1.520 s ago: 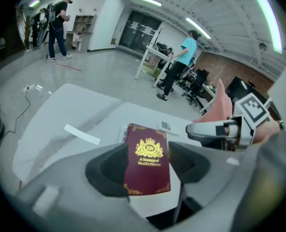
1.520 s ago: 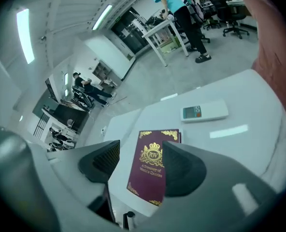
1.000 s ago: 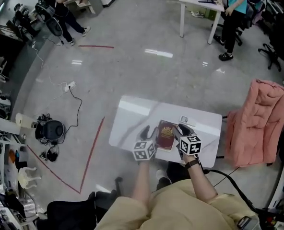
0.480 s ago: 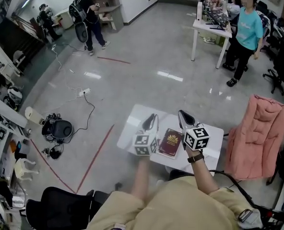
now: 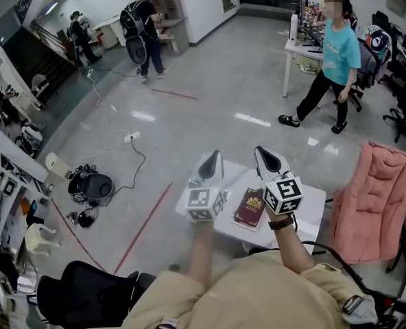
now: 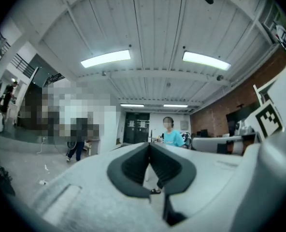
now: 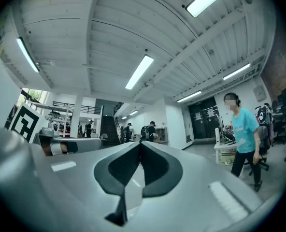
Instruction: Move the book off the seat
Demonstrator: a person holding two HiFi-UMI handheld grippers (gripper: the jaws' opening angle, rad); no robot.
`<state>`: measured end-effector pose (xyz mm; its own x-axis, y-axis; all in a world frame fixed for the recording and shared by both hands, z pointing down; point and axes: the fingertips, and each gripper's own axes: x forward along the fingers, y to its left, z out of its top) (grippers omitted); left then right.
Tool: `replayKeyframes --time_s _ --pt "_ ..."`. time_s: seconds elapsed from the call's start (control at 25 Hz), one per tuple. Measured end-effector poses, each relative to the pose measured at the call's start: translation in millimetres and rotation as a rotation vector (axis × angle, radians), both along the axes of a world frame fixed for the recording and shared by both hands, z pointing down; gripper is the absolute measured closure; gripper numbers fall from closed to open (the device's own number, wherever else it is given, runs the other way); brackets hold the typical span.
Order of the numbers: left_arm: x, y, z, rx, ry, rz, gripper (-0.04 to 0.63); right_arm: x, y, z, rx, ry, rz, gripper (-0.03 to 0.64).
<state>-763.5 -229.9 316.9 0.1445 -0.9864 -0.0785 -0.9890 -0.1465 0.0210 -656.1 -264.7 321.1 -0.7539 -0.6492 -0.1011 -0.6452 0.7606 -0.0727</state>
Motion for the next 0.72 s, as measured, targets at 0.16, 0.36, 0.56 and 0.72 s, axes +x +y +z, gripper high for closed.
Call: replayKeyframes --time_s 0.16,0.36,0.56,0.72 --pt "-1.4 2.2 -9.8 0.018 0.003 0.001 0.594 -2.4 0.8 -9.5 0.019 -0.012 -0.003 0.609" --pt "6.3 6.3 -9.6 0.019 0.003 0.013 0.594 4.2 4.4 -16.3 0.036 -0.028 0.002 0.609" --pt "7.6 4.6 -9.6 0.009 0.007 0.010 0.594 8.3 0.0 -20.7 0.037 -0.033 0.011 0.609" --pt "6.8 -2.6 -5.6 -0.004 0.018 -0.006 0.594 12.2 -9.9 -17.4 0.030 -0.030 0.017 0.609"
